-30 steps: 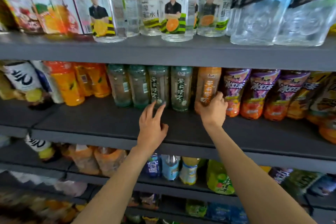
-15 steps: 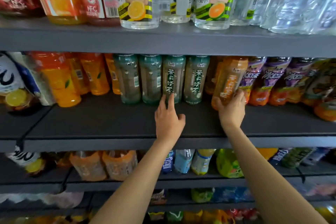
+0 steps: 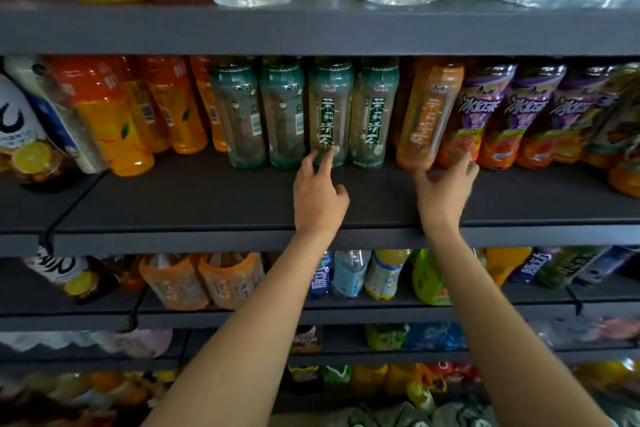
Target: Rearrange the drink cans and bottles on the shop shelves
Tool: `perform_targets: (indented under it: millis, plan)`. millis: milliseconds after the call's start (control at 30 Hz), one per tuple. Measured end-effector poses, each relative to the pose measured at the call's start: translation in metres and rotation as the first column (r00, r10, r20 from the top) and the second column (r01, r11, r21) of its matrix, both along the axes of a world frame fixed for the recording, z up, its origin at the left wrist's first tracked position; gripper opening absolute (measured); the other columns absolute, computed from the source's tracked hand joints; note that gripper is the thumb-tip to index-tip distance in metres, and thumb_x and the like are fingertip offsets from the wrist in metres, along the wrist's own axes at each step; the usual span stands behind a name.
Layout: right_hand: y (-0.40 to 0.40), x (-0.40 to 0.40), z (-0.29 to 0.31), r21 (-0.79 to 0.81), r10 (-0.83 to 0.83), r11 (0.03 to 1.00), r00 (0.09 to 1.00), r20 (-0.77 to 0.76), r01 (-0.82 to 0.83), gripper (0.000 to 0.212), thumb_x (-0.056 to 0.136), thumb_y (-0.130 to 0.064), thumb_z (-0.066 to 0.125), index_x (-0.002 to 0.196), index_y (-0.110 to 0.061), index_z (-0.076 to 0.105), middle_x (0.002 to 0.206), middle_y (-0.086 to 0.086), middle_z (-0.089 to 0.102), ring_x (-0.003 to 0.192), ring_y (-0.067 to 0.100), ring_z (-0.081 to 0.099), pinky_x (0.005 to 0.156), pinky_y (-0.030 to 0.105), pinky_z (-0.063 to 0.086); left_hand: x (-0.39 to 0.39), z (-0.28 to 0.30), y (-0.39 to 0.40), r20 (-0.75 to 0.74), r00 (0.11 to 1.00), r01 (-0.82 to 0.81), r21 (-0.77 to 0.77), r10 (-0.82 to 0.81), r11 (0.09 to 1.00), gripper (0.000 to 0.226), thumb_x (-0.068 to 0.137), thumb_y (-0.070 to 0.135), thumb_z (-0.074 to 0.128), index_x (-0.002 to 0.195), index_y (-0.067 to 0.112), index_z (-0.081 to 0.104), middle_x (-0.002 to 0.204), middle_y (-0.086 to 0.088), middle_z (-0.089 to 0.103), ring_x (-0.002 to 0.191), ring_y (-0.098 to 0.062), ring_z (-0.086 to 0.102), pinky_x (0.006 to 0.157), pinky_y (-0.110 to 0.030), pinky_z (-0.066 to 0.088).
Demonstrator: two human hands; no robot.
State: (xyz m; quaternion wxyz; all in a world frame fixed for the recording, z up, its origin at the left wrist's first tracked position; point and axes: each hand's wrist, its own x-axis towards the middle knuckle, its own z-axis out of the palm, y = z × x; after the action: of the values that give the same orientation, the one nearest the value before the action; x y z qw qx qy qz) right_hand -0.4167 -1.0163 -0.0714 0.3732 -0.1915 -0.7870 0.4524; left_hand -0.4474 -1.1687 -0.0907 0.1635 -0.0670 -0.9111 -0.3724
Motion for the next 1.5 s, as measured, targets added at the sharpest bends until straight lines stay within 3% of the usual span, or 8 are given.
perform_targets:
  millis: [100, 200, 333, 500, 933, 1200, 1333, 1500]
  plan:
    - [0.0, 0.062, -0.04, -0.019, -0.029, 0.999, 0.983, -0.181, 0.026, 0.019, 0.088, -0.013, 0.062, 0.103, -0.011, 0.05, 0.105, 0.005, 0.044, 0.074, 0.0, 0.052, 0.069, 0.016, 0.046, 0.017, -0.005, -0.008, -0.178, 0.984, 0.001, 0.046, 0.007, 0.999, 0.046, 0.087, 0.007, 0.049, 0.132, 0.014, 0.048, 0.138, -0.007, 0.039, 0.128, -0.024, 0.035, 0.103, -0.041, 0.039]
    - [0.001, 0.087, -0.097, -0.091, 0.06, 0.994, 0.996, 0.071, -0.054, 0.02, 0.086, -0.015, 0.066, 0.099, -0.011, 0.051, 0.102, 0.006, 0.05, 0.095, 0.019, 0.056, 0.078, 0.029, 0.046, 0.05, -0.037, -0.024, -0.374, 0.925, -0.02, -0.228, -0.068, 0.973, 0.039, 0.085, 0.015, 0.038, 0.118, 0.01, 0.059, 0.124, -0.009, 0.056, 0.113, -0.027, 0.051, 0.098, -0.04, 0.038]
    - [-0.009, 0.058, -0.144, -0.14, 0.265, 0.963, 0.903, 0.339, -0.23, 0.047, 0.079, -0.019, 0.073, 0.114, -0.002, 0.048, 0.108, 0.014, 0.054, 0.103, 0.034, 0.053, 0.082, 0.037, 0.045, 0.068, -0.059, -0.033, -0.349, 0.93, -0.016, -0.356, -0.117, 0.934, 0.043, 0.088, 0.017, 0.035, 0.124, 0.013, 0.058, 0.127, -0.005, 0.058, 0.119, -0.019, 0.043, 0.102, -0.036, 0.025]
    - [-0.022, 0.027, -0.152, -0.353, 0.219, 0.933, 0.888, 0.404, -0.069, 0.064, 0.077, -0.021, 0.076, 0.128, -0.003, 0.041, 0.127, 0.019, 0.054, 0.115, 0.035, 0.052, 0.088, 0.035, 0.043, 0.069, -0.052, -0.04, -0.285, 0.946, 0.055, -0.332, -0.156, 0.942, 0.046, 0.087, 0.019, 0.035, 0.128, 0.015, 0.056, 0.131, -0.002, 0.055, 0.122, -0.015, 0.04, 0.104, -0.032, 0.021]
    - [-0.049, 0.103, -0.152, 0.019, 0.434, 0.853, 0.73, 0.528, -0.521, 0.05, 0.069, -0.018, 0.081, 0.109, -0.003, 0.056, 0.103, 0.014, 0.067, 0.099, 0.032, 0.061, 0.069, 0.029, 0.04, 0.098, -0.059, -0.109, -0.22, 0.944, 0.054, -0.631, -0.245, 0.774, 0.055, 0.08, 0.018, 0.035, 0.134, 0.016, 0.046, 0.144, -0.006, 0.041, 0.13, -0.022, 0.033, 0.109, -0.044, 0.019]
    - [-0.205, 0.089, -0.042, 0.207, 0.64, 0.679, 0.706, 0.302, -0.704, 0.058, 0.065, -0.016, 0.083, 0.116, -0.004, 0.058, 0.099, 0.015, 0.069, 0.096, 0.032, 0.064, 0.072, 0.032, 0.044, 0.132, -0.018, -0.287, -0.183, 0.962, -0.257, -0.376, 0.201, 0.89, 0.051, 0.084, 0.012, 0.06, 0.133, 0.009, 0.045, 0.131, -0.011, 0.048, 0.122, -0.032, 0.044, 0.105, -0.043, 0.026]
    - [-0.337, 0.091, 0.007, 0.137, 0.765, 0.613, 0.628, 0.142, -0.778, 0.063, 0.067, -0.024, 0.083, 0.121, -0.009, 0.056, 0.107, 0.003, 0.065, 0.096, 0.014, 0.059, 0.074, 0.015, 0.04, 0.162, 0.017, -0.414, -0.127, 0.971, -0.232, -0.295, 0.202, 0.927, 0.053, 0.091, 0.026, 0.054, 0.14, 0.024, 0.034, 0.133, 0.0, 0.045, 0.125, -0.022, 0.04, 0.105, -0.036, 0.021]
    - [-0.496, 0.104, 0.046, 0.079, 0.87, 0.492, 0.494, 0.004, -0.867, 0.063, 0.066, -0.025, 0.083, 0.12, -0.007, 0.057, 0.109, 0.0, 0.065, 0.102, 0.014, 0.06, 0.084, 0.024, 0.047, 0.203, 0.054, -0.543, -0.122, 0.977, -0.207, -0.296, 0.177, 0.933, 0.061, 0.089, 0.04, 0.058, 0.142, 0.025, 0.031, 0.139, 0.004, 0.042, 0.126, -0.016, 0.04, 0.102, -0.032, 0.027]
